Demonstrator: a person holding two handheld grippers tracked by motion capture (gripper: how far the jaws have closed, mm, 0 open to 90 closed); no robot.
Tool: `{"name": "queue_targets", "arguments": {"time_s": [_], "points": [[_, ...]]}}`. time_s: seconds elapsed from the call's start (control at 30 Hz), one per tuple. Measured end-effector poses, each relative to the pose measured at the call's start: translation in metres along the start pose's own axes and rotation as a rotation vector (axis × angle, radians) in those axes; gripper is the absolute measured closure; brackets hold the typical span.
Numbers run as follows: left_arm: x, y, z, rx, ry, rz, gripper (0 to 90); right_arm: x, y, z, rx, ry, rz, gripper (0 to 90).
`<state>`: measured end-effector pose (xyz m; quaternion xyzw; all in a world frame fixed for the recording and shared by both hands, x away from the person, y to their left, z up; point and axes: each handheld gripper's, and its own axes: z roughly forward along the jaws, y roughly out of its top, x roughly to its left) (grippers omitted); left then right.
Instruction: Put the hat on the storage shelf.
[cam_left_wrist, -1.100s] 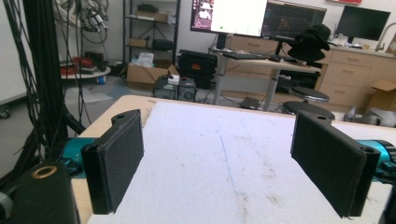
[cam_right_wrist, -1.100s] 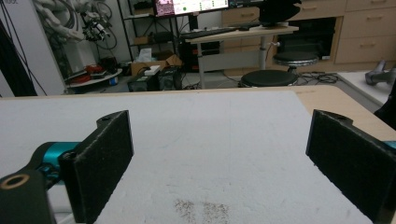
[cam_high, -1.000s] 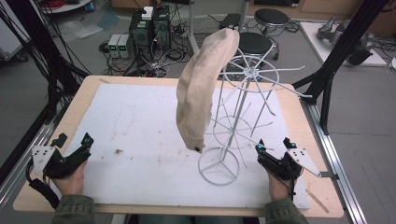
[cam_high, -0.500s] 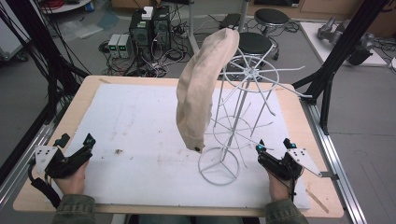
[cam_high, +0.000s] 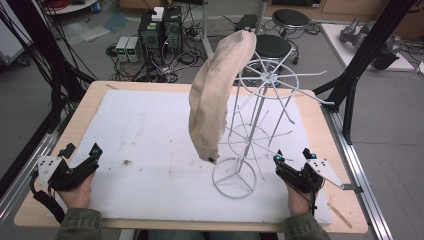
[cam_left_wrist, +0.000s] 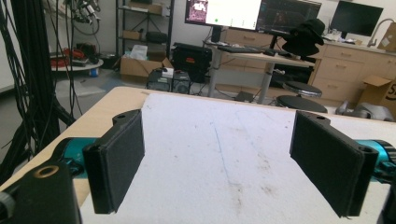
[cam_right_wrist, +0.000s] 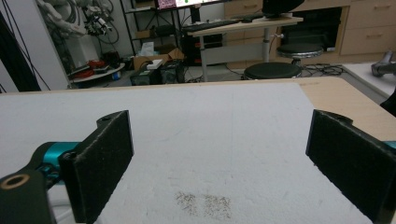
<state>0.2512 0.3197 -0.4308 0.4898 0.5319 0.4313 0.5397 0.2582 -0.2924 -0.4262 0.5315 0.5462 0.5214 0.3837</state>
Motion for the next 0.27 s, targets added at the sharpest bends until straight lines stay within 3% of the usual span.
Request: {"name": "queue_targets", "arguments": {"time_s": [0.27], "points": [[-0.0005,-0.0006,0.0010,0.030,-0.011,0.008,17.3,0.0004,-0.0009,0.0033,0.014,0.015,-0.005,6.5]]}}
